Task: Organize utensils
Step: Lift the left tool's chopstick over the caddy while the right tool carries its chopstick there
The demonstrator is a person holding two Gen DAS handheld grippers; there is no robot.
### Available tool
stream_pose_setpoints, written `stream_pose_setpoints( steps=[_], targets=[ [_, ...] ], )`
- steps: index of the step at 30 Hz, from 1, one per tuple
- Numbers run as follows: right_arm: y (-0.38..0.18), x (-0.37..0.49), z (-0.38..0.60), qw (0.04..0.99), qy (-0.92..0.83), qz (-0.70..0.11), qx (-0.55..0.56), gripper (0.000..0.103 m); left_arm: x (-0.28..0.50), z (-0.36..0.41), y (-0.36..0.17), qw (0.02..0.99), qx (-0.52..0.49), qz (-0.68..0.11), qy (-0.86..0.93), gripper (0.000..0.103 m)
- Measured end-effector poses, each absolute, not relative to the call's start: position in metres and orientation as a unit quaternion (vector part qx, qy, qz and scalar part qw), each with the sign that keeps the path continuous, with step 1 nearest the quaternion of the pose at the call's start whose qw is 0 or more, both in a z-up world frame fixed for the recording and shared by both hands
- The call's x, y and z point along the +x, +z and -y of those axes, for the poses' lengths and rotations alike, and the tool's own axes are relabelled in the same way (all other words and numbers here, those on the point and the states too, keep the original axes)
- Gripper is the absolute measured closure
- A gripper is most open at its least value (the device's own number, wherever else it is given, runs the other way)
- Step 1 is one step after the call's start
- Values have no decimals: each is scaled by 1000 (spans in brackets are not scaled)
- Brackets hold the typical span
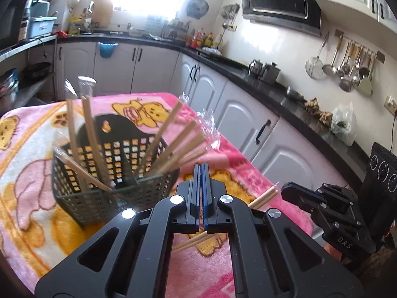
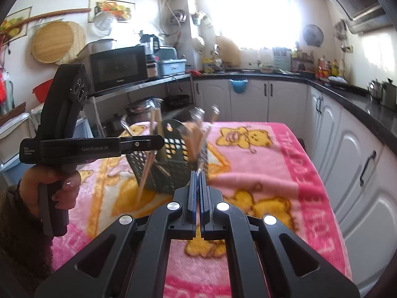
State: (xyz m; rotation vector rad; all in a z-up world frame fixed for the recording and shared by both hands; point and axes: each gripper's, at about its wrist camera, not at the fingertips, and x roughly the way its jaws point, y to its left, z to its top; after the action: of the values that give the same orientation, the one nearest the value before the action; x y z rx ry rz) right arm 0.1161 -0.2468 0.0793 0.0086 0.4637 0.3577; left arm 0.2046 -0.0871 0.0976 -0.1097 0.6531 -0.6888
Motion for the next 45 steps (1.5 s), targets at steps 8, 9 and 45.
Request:
stream_pose_setpoints(
  steps=[8, 9, 45],
  targets=[
    [103, 120, 227, 959, 197, -204, -10, 101, 199, 67, 121, 897, -69, -285, -331, 103],
    [106, 121, 227, 959, 198, -201, -11, 101, 199, 66, 123, 899, -69, -282, -328, 103],
    [204, 139, 214, 969, 225, -98, -1, 101, 211, 52, 238, 928, -92, -155, -325, 103]
  ],
)
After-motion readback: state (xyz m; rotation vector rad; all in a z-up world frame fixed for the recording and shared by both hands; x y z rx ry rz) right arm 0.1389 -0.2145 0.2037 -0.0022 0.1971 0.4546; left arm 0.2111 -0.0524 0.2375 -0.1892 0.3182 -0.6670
